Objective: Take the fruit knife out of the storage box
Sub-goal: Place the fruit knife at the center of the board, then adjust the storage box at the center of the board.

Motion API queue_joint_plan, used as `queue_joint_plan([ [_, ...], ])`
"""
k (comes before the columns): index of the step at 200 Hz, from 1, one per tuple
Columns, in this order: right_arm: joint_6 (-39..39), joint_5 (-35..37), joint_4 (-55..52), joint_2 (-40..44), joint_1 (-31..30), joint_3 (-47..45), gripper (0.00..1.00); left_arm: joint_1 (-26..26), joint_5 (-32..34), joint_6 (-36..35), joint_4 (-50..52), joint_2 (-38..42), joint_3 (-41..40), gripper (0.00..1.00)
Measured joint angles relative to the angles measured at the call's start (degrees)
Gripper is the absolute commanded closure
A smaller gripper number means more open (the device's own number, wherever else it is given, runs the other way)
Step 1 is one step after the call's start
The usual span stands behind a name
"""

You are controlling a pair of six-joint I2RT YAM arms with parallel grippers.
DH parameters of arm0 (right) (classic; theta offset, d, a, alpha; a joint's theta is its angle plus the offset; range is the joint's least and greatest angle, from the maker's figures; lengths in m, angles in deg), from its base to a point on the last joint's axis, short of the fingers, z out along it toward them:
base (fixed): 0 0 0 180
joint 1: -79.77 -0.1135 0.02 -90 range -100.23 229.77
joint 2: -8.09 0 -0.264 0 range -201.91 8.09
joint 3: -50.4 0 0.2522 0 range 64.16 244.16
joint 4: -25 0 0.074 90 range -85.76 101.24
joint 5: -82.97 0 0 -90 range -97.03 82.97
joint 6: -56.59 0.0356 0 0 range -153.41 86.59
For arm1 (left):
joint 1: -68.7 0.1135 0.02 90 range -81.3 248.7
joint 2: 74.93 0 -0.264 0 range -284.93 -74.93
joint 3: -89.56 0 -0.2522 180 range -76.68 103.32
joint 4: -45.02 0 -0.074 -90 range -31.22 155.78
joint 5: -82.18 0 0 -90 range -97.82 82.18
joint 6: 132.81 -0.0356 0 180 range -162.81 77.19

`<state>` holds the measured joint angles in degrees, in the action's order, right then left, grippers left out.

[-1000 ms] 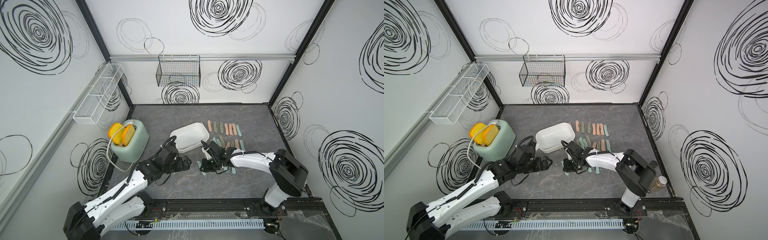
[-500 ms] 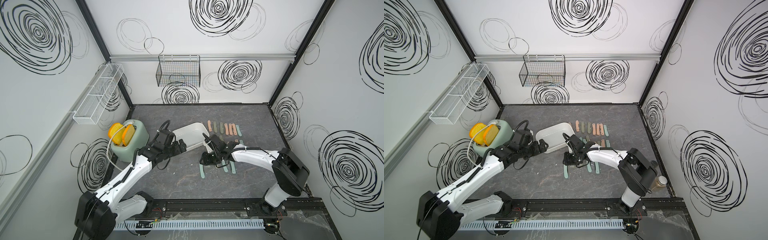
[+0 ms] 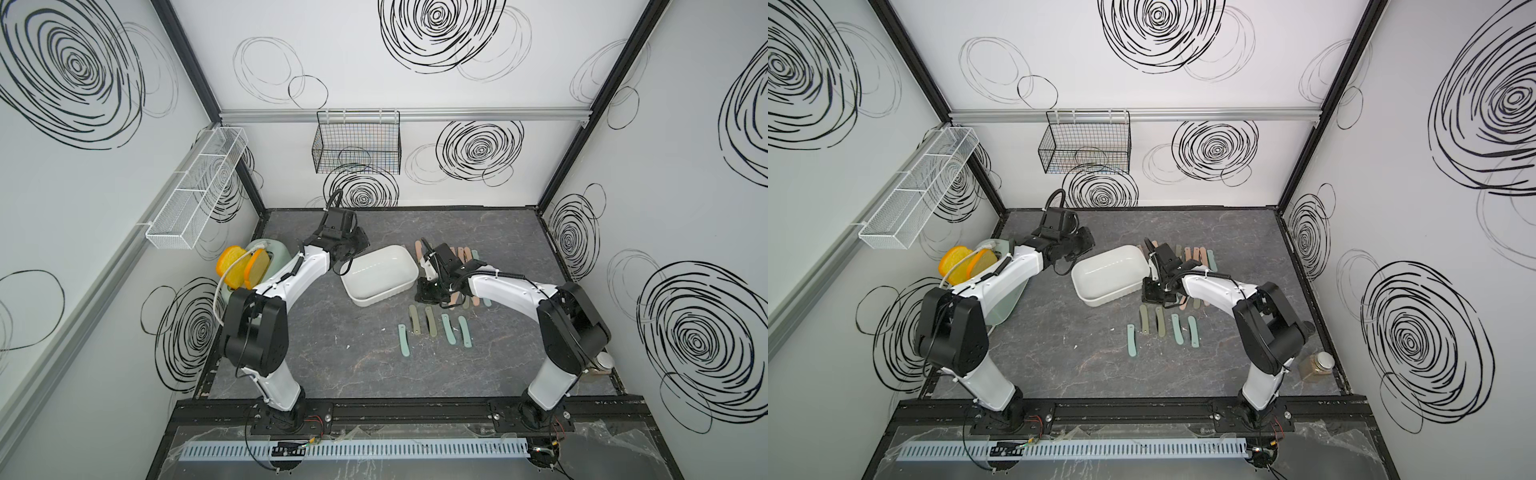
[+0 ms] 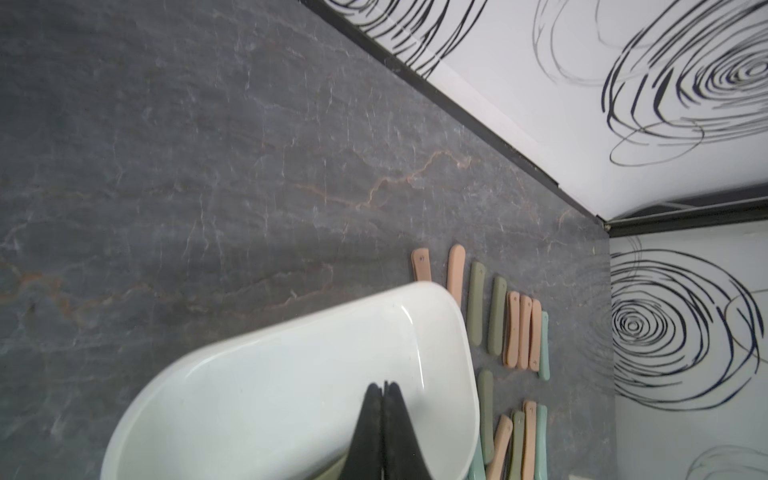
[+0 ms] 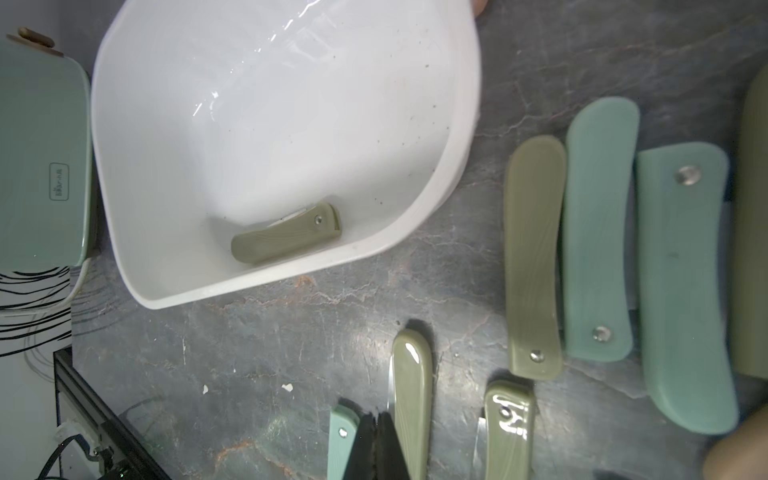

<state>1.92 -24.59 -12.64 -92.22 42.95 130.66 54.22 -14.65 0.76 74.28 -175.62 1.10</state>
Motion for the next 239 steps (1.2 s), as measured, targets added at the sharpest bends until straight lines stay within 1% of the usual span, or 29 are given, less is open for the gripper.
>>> queue_joint_plan([
  [33,-0.7,-0.8,-1.2,-1.9,0.9,2.1,0.98,2.1,-0.7,-1.0,-1.3,-7.3,4.2,0.95],
  [66,-1.4,-1.7,-1.7,-4.6,1.4,5.3,0.98,2.5,-1.4,-2.3,-2.0,-13.6,6.4,0.95],
  [89,-1.8,-2.6,-2.5,-7.0,1.7,8.0,0.99,2.5,-2.1,-3.6,-1.8,-15.8,6.3,0.94],
  [109,-2.4,-3.6,-2.8,-10.2,1.8,11.2,0.99,2.5,-2.4,-4.7,-2.5,-15.3,4.5,0.94],
  [130,-2.8,-4.6,-3.4,-13.3,1.8,14.6,0.98,2.7,-2.7,-5.1,-5.8,-12.5,-2.1,0.93],
  [155,-3.7,-5.6,-5.4,-17.3,1.8,19.5,0.98,3.3,-3.0,-5.2,-8.4,-6.2,-12.4,0.93],
  [181,-4.2,-6.1,-6.8,-21.4,2.4,25.0,0.98,3.8,-3.0,-5.6,-10.1,0.6,-21.1,0.93],
  [216,-5.4,-6.8,-7.5,-25.9,2.5,32.5,0.98,3.5,-3.0,-6.0,-10.1,9.9,-30.8,0.92],
  [239,-5.9,-7.3,-7.7,-27.5,2.1,35.9,0.98,3.5,-3.2,-6.3,-8.9,14.7,-34.2,0.92],
])
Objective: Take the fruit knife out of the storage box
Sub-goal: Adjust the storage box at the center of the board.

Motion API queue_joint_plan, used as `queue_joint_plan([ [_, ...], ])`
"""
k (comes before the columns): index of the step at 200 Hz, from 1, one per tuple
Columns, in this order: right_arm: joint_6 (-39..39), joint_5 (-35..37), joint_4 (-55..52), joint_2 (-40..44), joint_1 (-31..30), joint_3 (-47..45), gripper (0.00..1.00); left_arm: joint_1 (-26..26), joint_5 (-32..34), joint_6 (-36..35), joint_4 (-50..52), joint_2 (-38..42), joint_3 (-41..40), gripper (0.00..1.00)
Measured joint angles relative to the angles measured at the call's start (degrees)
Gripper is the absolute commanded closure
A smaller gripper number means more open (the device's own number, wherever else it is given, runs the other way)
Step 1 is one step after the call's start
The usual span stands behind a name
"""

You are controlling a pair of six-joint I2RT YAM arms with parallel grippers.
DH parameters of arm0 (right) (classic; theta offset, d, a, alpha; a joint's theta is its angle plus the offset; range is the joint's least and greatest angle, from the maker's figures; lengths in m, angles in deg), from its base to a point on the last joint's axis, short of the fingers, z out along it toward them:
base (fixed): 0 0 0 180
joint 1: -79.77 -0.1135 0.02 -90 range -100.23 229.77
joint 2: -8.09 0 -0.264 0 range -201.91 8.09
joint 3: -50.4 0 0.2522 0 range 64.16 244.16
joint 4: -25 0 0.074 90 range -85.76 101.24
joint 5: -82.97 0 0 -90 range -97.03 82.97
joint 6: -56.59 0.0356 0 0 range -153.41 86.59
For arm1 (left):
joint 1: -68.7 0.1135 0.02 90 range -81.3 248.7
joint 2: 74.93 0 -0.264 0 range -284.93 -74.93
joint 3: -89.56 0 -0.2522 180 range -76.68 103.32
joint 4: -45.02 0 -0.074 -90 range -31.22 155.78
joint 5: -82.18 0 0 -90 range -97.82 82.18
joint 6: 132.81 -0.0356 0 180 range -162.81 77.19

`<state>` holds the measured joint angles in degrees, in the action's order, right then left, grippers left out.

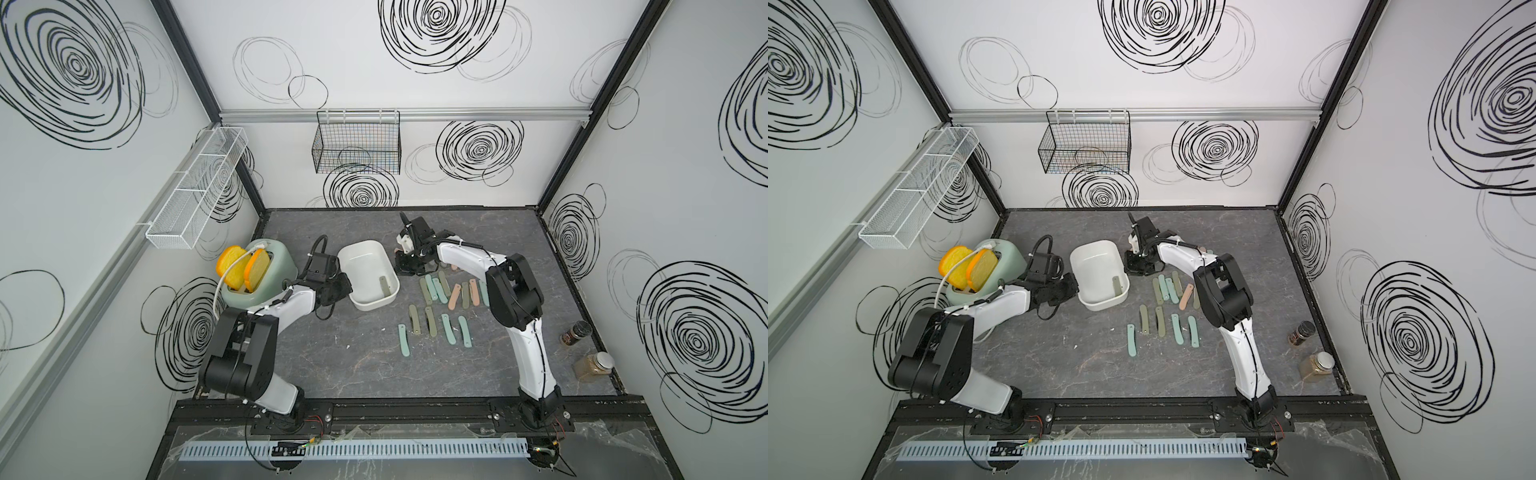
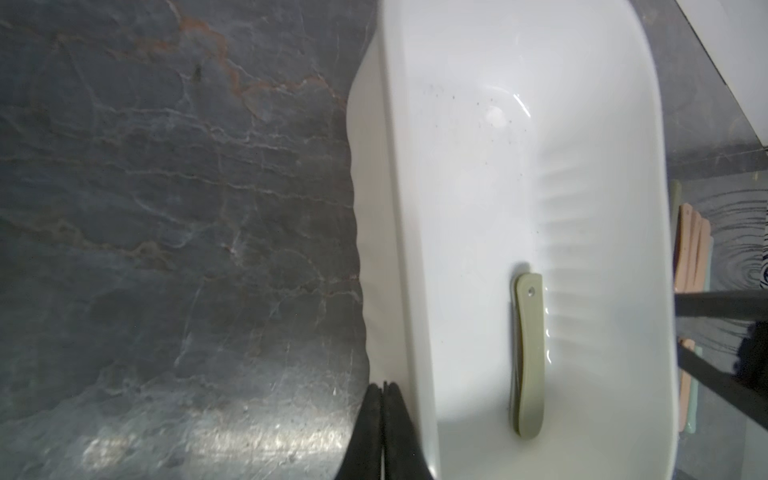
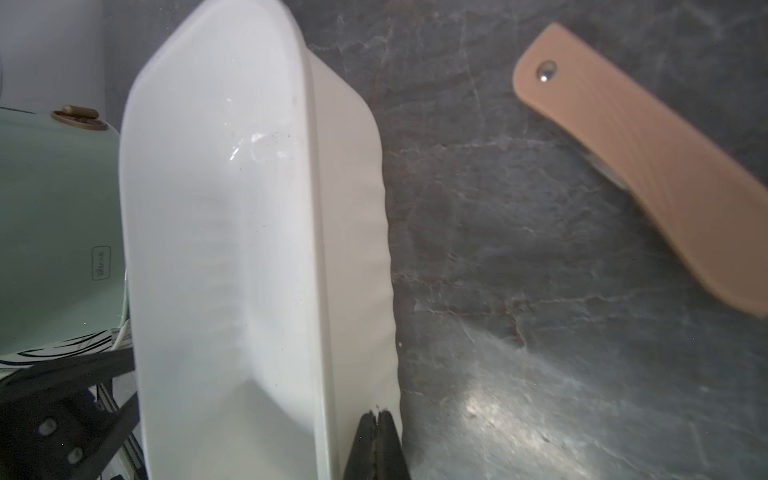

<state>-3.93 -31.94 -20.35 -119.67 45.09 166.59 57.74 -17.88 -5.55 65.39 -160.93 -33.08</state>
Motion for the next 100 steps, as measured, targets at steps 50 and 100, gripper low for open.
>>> queue_joint_plan([
  [50,-1.9,7.4,-4.5,0.4,-1.1,3.8,0.94,0.4,0.2,-1.3,3.4,7.6,-0.1,0.89],
  [100,-4.5,13.2,-9.2,2.6,-3.9,6.1,0.93,-1.4,1.8,-0.6,6.5,15.3,-0.5,0.79],
])
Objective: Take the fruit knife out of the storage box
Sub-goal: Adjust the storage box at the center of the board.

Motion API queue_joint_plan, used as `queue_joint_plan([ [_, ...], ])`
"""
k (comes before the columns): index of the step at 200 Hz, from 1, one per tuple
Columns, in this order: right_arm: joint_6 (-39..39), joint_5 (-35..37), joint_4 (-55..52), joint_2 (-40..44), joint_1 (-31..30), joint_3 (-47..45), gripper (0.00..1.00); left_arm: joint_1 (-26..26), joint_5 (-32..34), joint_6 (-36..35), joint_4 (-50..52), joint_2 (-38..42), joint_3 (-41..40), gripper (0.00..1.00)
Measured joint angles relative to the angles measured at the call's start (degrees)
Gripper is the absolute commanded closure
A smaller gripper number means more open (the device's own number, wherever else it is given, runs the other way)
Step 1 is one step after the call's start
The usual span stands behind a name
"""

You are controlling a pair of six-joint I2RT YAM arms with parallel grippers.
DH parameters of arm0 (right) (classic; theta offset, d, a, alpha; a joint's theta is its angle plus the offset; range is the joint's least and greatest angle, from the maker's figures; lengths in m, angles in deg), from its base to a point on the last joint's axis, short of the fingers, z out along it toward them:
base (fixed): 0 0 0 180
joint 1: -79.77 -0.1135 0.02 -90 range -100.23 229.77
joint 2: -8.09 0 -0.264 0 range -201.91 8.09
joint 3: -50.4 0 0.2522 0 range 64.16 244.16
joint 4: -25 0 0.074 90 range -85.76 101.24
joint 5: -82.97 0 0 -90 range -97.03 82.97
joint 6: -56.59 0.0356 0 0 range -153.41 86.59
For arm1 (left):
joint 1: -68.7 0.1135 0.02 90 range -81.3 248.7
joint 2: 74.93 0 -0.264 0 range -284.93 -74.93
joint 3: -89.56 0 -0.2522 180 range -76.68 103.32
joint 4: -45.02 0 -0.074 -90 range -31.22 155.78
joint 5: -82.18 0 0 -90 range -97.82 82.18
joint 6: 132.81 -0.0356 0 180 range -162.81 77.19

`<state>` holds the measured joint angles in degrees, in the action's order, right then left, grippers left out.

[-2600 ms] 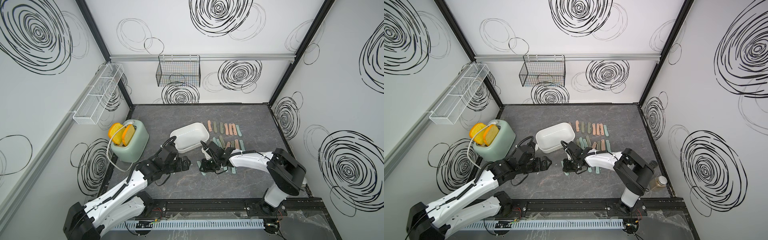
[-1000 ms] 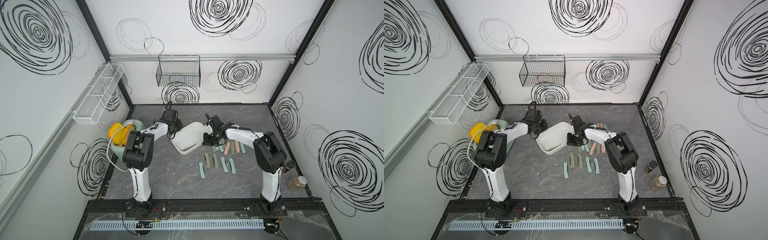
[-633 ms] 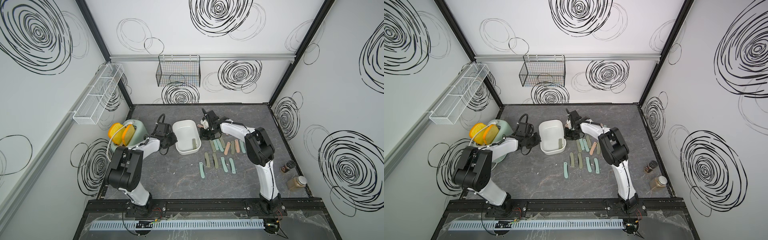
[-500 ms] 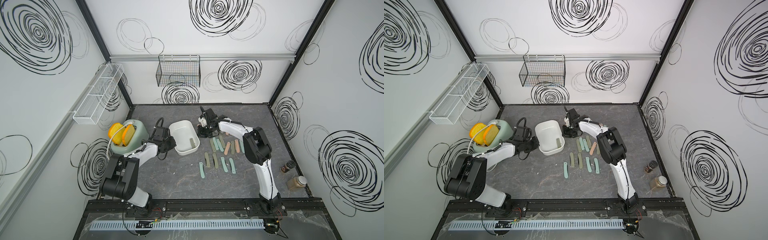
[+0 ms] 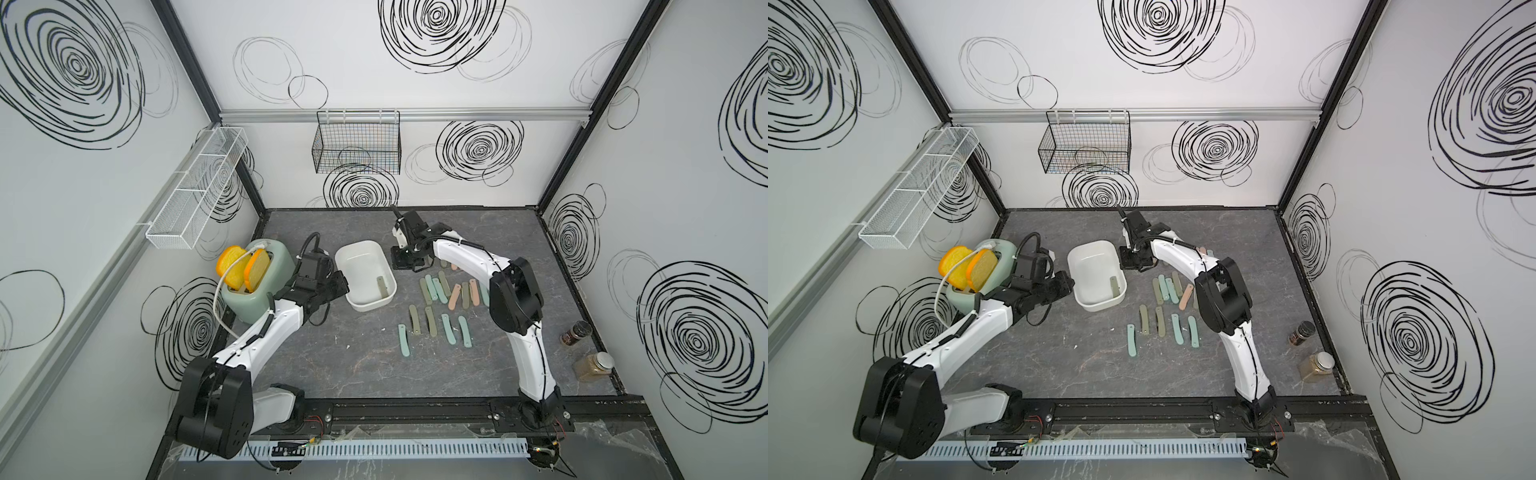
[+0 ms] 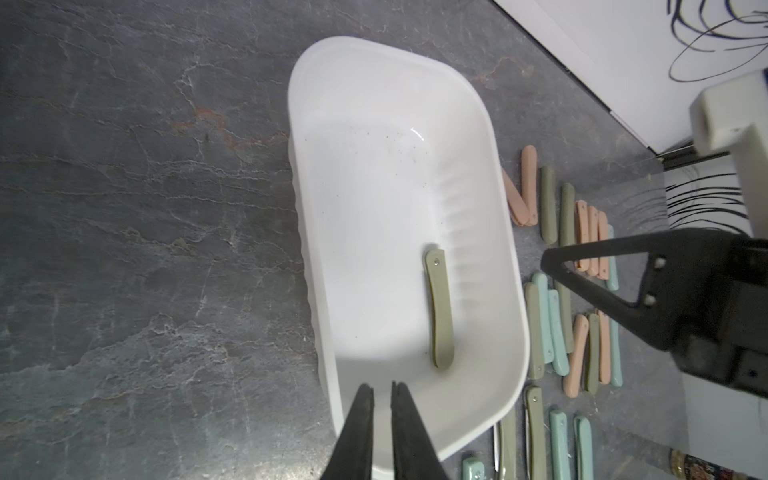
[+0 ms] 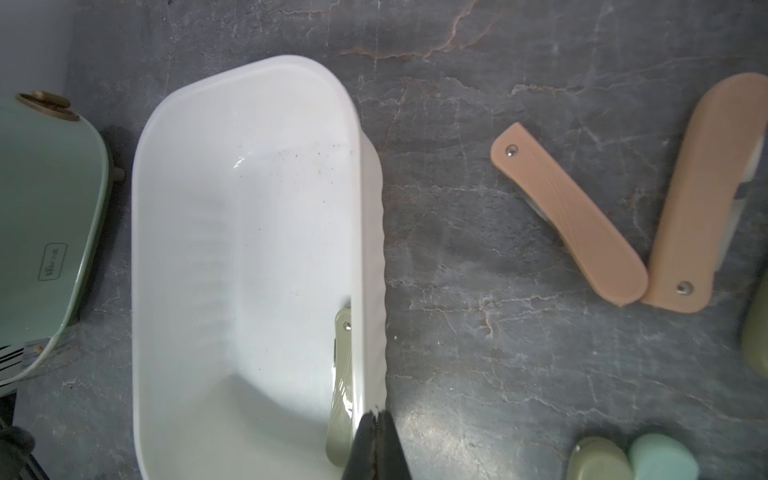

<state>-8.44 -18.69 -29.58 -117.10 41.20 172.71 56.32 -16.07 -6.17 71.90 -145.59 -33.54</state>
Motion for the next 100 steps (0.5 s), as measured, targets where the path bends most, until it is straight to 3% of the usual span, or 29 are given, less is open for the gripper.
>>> queue_joint_plan([
  [25,-1.0,2.1,-1.8,0.1,-2.6,0.9,0.83,-0.5,1.2,1.2,3.5,4.0,-0.5,0.64],
  [59,-2.4,5.1,-5.1,-1.3,-7.7,5.5,0.52,-1.8,1.4,3.0,8.0,12.2,-1.2,0.22],
  [81,-3.0,7.3,-7.0,-3.2,-10.6,8.9,0.45,-1.9,1.0,3.4,11.8,17.7,-1.4,0.01],
  [100,-3.8,9.6,-9.0,-6.4,-12.1,12.5,0.42,-1.7,0.6,3.4,15.7,21.8,-1.4,0.02],
])
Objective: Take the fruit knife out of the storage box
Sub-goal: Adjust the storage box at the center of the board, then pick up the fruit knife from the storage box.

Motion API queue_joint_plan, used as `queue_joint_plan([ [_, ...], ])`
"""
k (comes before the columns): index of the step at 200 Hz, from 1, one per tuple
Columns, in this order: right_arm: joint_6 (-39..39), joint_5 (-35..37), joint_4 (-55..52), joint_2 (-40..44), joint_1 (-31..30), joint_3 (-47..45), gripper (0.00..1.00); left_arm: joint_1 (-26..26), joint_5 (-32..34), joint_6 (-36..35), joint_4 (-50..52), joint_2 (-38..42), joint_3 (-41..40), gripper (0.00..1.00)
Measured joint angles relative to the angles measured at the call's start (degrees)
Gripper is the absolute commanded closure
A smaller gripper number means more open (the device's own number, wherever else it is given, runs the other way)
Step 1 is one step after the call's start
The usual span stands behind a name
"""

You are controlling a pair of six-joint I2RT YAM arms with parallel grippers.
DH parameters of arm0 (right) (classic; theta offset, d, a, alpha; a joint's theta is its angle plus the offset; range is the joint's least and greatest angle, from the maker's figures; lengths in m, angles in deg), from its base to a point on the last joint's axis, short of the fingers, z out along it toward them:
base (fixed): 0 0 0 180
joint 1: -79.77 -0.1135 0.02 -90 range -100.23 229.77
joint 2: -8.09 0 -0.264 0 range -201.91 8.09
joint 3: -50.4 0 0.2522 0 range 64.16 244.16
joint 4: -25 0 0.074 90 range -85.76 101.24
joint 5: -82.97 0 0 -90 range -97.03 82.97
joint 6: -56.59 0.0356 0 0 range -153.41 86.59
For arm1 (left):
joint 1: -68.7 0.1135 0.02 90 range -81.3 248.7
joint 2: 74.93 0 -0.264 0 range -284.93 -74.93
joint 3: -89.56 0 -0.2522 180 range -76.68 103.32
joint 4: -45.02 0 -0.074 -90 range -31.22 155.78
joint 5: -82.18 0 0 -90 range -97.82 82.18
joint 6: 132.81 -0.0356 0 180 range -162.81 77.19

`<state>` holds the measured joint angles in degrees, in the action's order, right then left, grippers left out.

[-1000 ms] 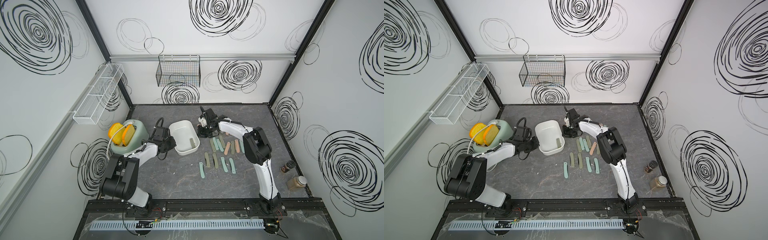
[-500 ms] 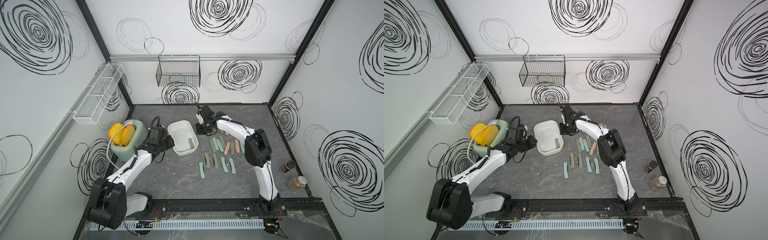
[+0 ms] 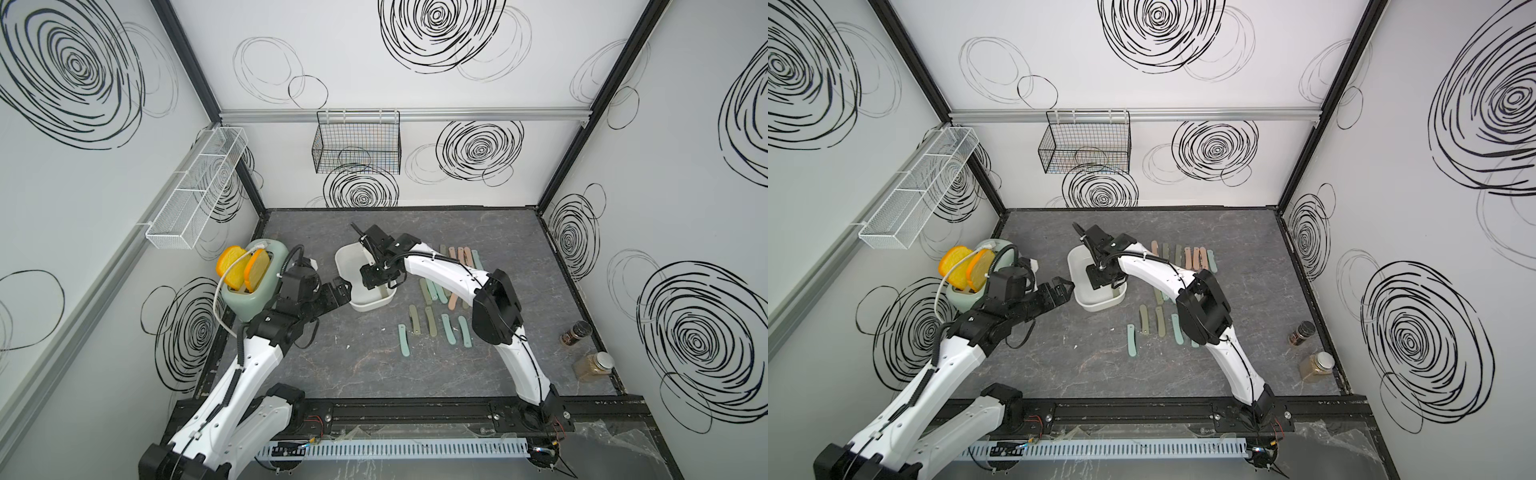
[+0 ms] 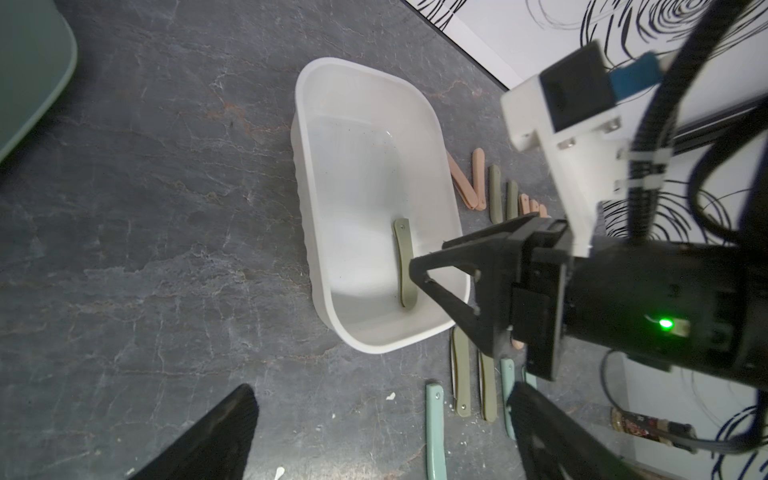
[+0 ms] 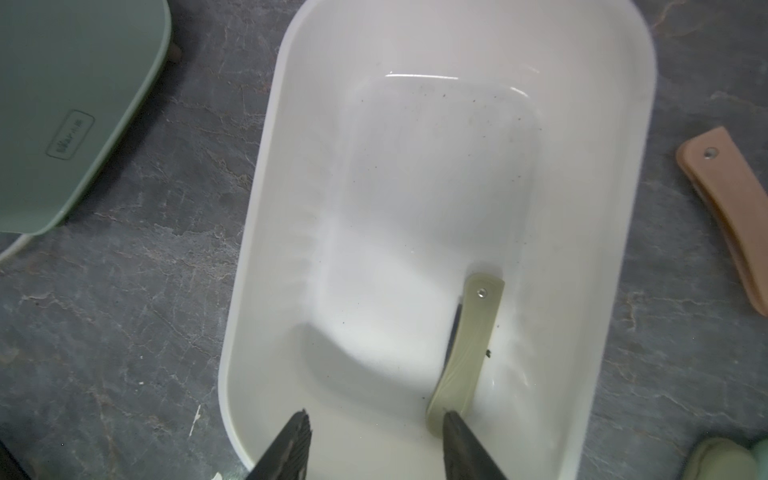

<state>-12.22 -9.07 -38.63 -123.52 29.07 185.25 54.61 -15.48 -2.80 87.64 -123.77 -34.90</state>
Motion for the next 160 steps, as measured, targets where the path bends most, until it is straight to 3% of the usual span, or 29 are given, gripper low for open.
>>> queue_joint_plan([
  [36,-0.5,4.9,-5.6,-7.5,-0.5,7.3,0.36,1.3,-2.9,-0.6,7.3,5.2,1.3,0.02],
  [75,-0.7,7.9,-9.3,-9.0,-0.4,7.8,0.33,2.1,-5.2,-0.9,11.3,8.8,1.9,0.02],
  [160,-1.3,7.5,-9.8,-12.6,-0.1,10.3,0.30,4.0,-7.3,-2.8,12.5,6.6,3.3,0.02],
])
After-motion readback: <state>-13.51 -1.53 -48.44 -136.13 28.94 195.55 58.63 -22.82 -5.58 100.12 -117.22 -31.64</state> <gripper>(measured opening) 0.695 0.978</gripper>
